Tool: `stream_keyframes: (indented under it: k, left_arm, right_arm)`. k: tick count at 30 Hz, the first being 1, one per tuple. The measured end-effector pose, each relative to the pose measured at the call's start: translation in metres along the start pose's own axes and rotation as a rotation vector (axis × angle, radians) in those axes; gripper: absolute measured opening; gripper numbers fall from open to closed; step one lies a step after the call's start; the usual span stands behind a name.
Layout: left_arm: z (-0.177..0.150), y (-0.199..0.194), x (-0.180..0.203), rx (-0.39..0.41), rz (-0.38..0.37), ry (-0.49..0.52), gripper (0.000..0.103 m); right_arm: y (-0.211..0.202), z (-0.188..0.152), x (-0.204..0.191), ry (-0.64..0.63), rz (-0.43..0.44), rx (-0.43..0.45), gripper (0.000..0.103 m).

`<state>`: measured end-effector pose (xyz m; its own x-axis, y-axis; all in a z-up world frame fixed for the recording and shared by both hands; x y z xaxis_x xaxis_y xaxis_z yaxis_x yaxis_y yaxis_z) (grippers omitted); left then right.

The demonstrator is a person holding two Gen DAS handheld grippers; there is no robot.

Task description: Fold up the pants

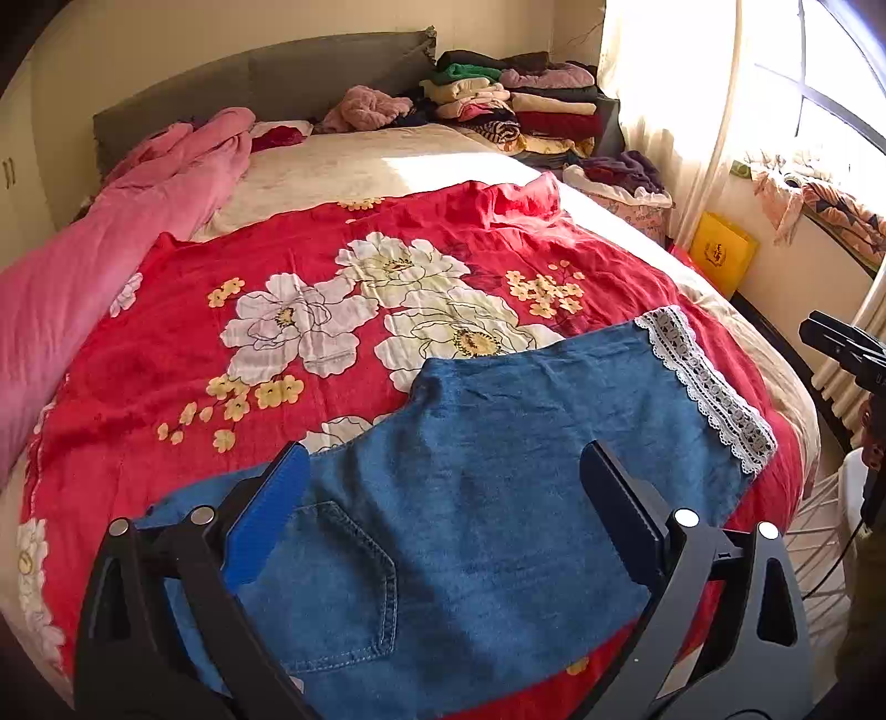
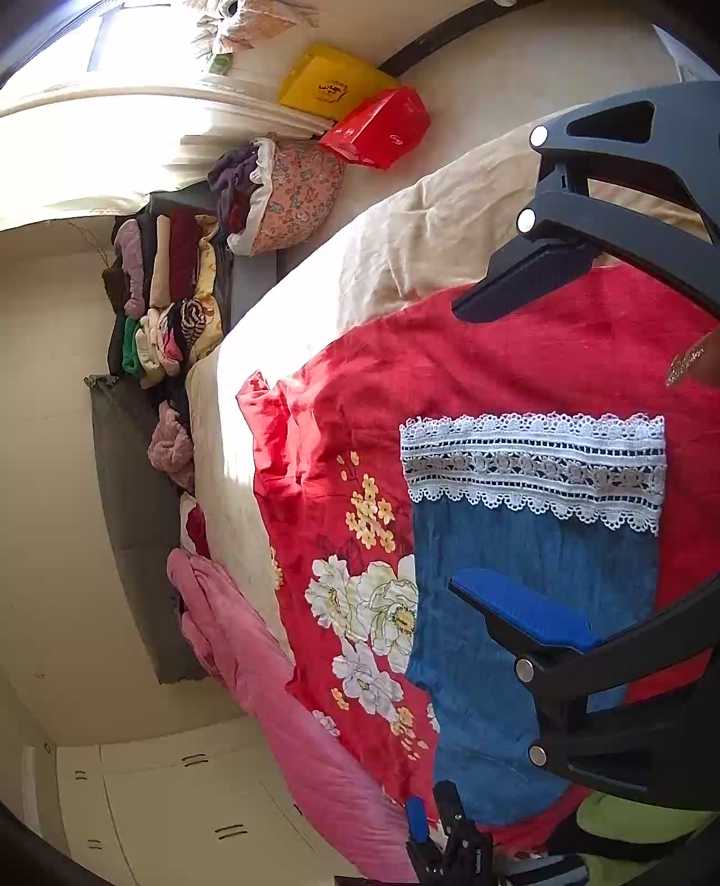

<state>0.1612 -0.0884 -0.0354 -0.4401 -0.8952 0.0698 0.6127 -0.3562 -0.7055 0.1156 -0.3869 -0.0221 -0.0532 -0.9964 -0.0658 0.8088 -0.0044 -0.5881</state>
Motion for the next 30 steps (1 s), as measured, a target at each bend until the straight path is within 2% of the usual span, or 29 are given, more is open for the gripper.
stream_keyframes:
  k: [3,17,24,30]
  left_arm:
    - [-0.005,-0.009,-0.003,0.002,0.013,-0.009,0.093]
    - [-0.033,-0.034,-0.013,-0.005,0.038,-0.028,0.093]
    - [-0.058,-0.026,-0.031,-0.06,0.063,-0.081,0.093]
    - [-0.078,-0.009,-0.043,-0.113,0.092,-0.097,0.093]
  right_arm:
    - [-0.006,-0.002,-0.008,-0.015,0.002,0.002,0.093]
    - [-0.022,-0.011,-0.017,-0.023,0.009,-0.005,0.094]
    - [-0.018,-0.029,-0.013,-0.011,0.012,-0.039,0.094]
    - [0.004,-0.056,-0.002,0.02,0.0,-0.114,0.094]
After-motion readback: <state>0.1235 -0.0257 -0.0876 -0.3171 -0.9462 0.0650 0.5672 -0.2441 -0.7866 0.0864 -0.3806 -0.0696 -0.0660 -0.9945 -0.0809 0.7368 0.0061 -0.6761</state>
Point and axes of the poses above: each gripper's, at about its wrist camera, not at the fingertips, and y roughly the way its jaws point, x to its right, z to its top, the point moved 10 cm from there along y, roughly the way its jaws point, and after that the axes turned 4 degrees about -z, right-handed, at the moved point
